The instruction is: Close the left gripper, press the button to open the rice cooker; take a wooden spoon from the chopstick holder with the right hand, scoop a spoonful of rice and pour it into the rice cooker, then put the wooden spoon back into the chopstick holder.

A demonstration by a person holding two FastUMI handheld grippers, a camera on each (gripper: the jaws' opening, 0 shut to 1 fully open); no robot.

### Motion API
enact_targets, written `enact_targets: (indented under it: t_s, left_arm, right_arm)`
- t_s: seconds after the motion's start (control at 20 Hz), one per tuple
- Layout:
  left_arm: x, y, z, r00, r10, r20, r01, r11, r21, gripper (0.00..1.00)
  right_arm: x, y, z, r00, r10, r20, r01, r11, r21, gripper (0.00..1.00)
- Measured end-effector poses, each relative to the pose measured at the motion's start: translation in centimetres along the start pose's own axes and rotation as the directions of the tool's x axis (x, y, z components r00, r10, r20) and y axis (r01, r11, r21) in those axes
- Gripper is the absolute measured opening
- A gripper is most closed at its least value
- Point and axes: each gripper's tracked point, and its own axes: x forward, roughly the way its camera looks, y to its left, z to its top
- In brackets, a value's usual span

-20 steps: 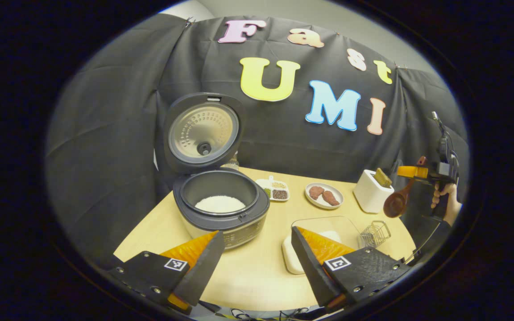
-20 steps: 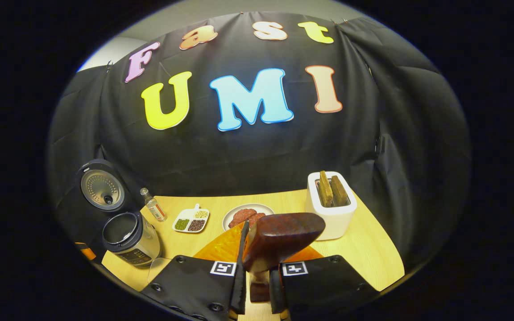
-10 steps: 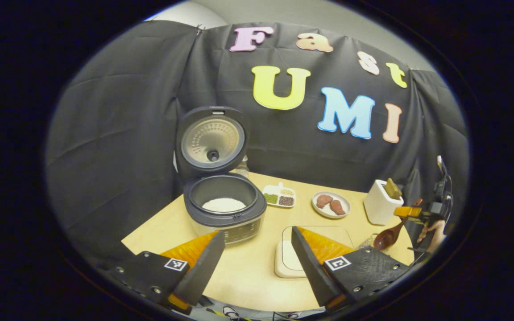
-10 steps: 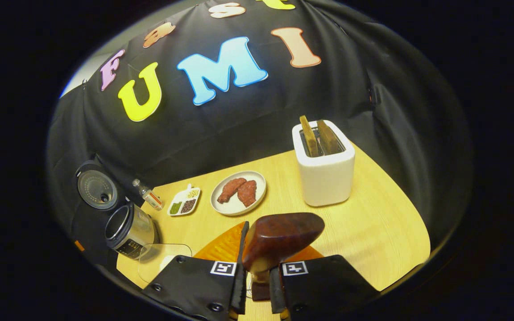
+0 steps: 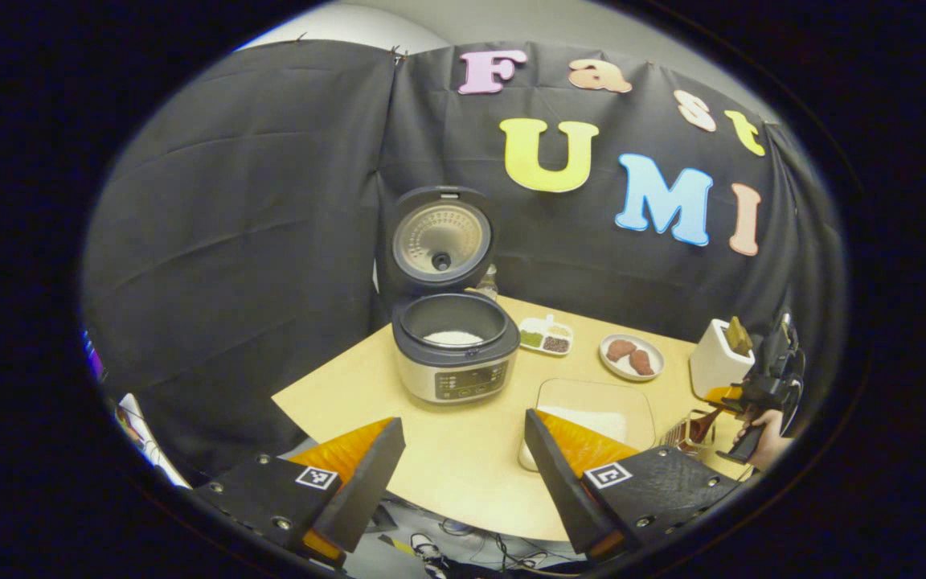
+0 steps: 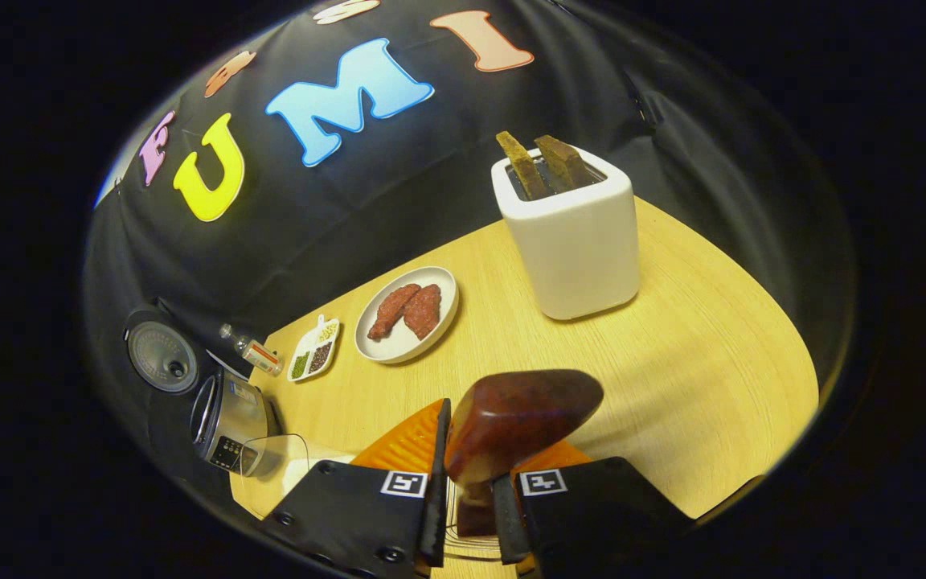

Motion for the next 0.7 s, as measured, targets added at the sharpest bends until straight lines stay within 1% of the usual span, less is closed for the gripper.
enact_targets:
  t_s: [0.05,0.1,0.15,0.2,0.25,0.3,0.35,0.5,0.7]
  left_arm:
    - [0.1,0.0,0.6,1.000,-0.007,0.007,0.007,1.000,-0.013,0.95]
    - [0.3,0.1,1.4,1.000,-0.012,0.019,0.012,1.000,-0.019,0.95]
    - [0.8,0.3,2.3,0.999,-0.013,0.032,0.014,1.000,-0.015,0.95]
    - [1.3,0.6,3.6,0.999,-0.013,0.051,0.013,1.000,-0.007,0.94]
    - [1.7,0.7,5.1,0.997,-0.017,0.074,0.017,1.000,0.000,0.95]
    - [2.2,0.8,6.6,0.995,-0.025,0.097,0.024,1.000,0.007,0.94]
    - [2.5,1.2,8.3,0.992,-0.031,0.122,0.029,0.999,0.018,0.94]
    - [4.3,2.7,13.3,0.981,-0.050,0.185,0.041,0.998,0.052,0.95]
    - [8.4,4.0,20.7,0.966,-0.108,0.235,0.090,0.992,0.086,0.94]
  right_arm:
    - [-0.2,-0.3,0.0,1.000,-0.010,0.001,0.010,1.000,-0.003,0.18]
    - [-0.5,-0.5,0.2,1.000,-0.013,0.009,0.013,1.000,-0.010,0.28]
    - [-1.1,-0.6,0.1,1.000,-0.012,0.013,0.012,1.000,-0.016,0.31]
    - [-1.5,-0.7,0.2,1.000,-0.016,0.021,0.016,1.000,-0.024,0.52]
    - [-2.3,-1.0,0.4,0.999,-0.030,0.035,0.031,0.999,-0.038,0.74]
    - [-2.8,-1.3,0.3,0.997,-0.051,0.056,0.054,0.997,-0.054,0.96]
    - [-3.5,-1.8,0.6,0.994,-0.073,0.086,0.080,0.994,-0.075,0.99]
    - [-7.3,-2.8,1.4,0.971,-0.140,0.192,0.164,0.979,-0.118,0.98]
    - [-12.2,-2.2,0.9,0.948,-0.180,0.262,0.221,0.966,-0.137,0.98]
